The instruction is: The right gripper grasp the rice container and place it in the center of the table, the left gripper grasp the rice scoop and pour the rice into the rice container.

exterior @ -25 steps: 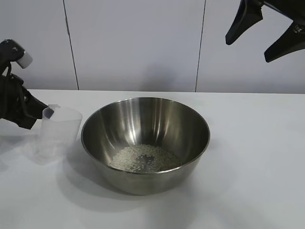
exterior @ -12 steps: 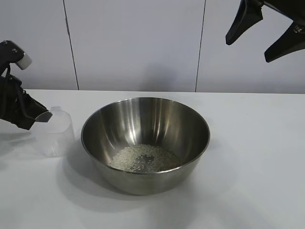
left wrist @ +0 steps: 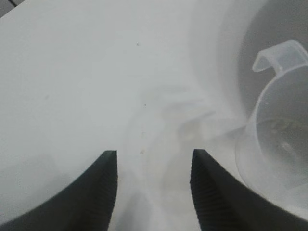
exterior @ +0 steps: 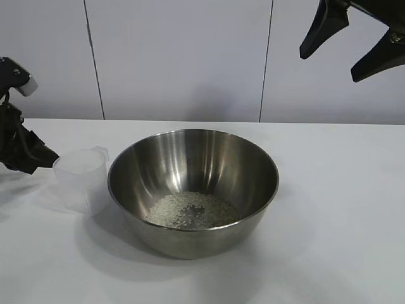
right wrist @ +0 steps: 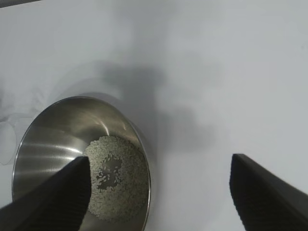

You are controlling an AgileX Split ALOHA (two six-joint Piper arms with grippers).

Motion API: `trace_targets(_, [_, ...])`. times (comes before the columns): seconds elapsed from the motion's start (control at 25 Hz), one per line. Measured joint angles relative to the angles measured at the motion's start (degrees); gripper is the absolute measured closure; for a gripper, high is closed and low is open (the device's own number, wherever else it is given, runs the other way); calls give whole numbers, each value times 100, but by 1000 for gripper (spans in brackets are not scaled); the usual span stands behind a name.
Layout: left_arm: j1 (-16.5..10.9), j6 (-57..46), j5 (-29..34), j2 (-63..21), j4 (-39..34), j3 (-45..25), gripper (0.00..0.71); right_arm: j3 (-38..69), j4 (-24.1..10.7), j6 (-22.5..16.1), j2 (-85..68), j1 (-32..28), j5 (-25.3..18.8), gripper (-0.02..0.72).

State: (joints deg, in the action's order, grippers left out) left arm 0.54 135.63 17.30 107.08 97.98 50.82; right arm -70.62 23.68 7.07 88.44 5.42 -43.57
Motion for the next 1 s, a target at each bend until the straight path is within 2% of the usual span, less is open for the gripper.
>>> trace_targets(0.16, [0, -979, -198, -432, 19, 0, 359, 0, 0, 0, 0, 0, 11, 159])
trace_targets(0.28, [0, -2427, -205, -842, 23, 0, 359, 0, 0, 0, 0, 0, 24, 159])
trace_targets(0.4, [0, -4008, 60, -1119, 23, 0, 359, 0, 0, 0, 0, 0, 24, 159])
trace_targets(0.68, [0, -6136, 2021, -1185, -164, 445, 359, 0, 0, 0, 0, 0, 24, 159])
trace_targets(0.8, [0, -7048, 2706, -1185, -1126, 1105, 359, 0, 0, 0, 0, 0, 24, 159])
trace_targets(0.92, [89, -8304, 2978, -1185, -2835, 1992, 359, 0, 0, 0, 0, 0, 24, 159])
trace_targets(1.0, [259, -9204, 3102, -1185, -3968, 2589, 359, 0, 0, 0, 0, 0, 24, 159])
